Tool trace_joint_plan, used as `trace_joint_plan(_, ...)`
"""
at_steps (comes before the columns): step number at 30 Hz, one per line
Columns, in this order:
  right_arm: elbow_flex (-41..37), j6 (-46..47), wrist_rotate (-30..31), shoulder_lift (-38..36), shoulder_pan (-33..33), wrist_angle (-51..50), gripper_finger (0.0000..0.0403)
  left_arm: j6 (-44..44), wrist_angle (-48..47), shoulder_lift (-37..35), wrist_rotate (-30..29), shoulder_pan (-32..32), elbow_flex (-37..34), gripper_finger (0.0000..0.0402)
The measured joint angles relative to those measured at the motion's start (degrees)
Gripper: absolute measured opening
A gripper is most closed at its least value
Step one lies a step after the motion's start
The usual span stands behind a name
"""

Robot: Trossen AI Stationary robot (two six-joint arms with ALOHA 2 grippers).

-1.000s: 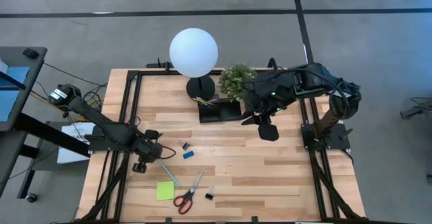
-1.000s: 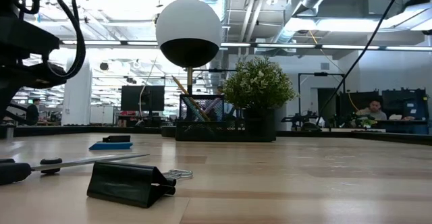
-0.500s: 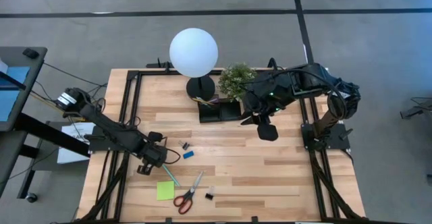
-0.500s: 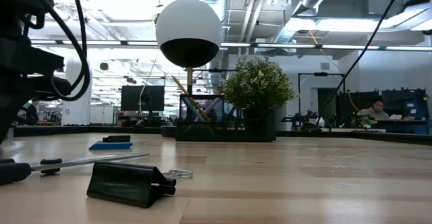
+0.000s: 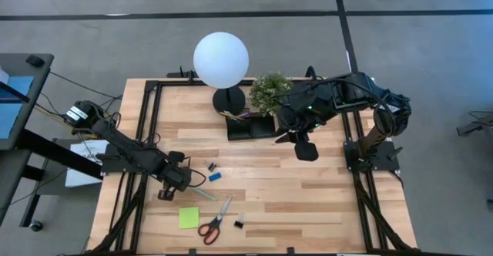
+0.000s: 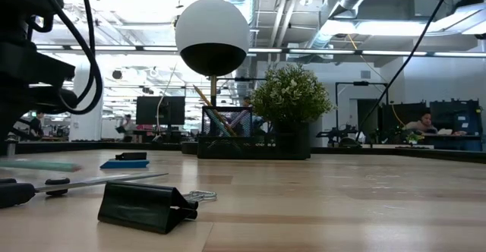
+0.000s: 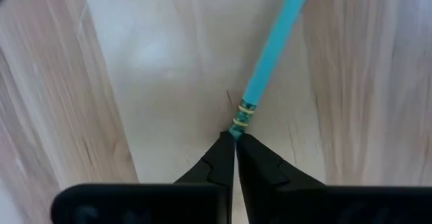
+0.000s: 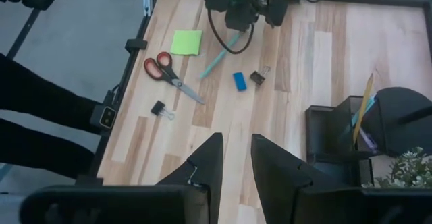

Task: Pick and place office supplies into organizer
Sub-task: Put the blue pencil into the black desk organizer

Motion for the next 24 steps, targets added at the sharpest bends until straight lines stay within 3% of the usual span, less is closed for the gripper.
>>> trace_joint_plan(12, 0.0, 0.0, -0.3, 0.0, 0.0, -0.4, 0.0071, -9.8, -0.1, 0.4, -0.5, -0.1, 2.2, 0.0000)
trace_joint_plan(24, 0.0, 0.0, -0.3, 0.0, 0.0, -0.4, 0.0071, -19.1, 13.3, 0.5, -3.2, 0.1, 2.9, 0.0000)
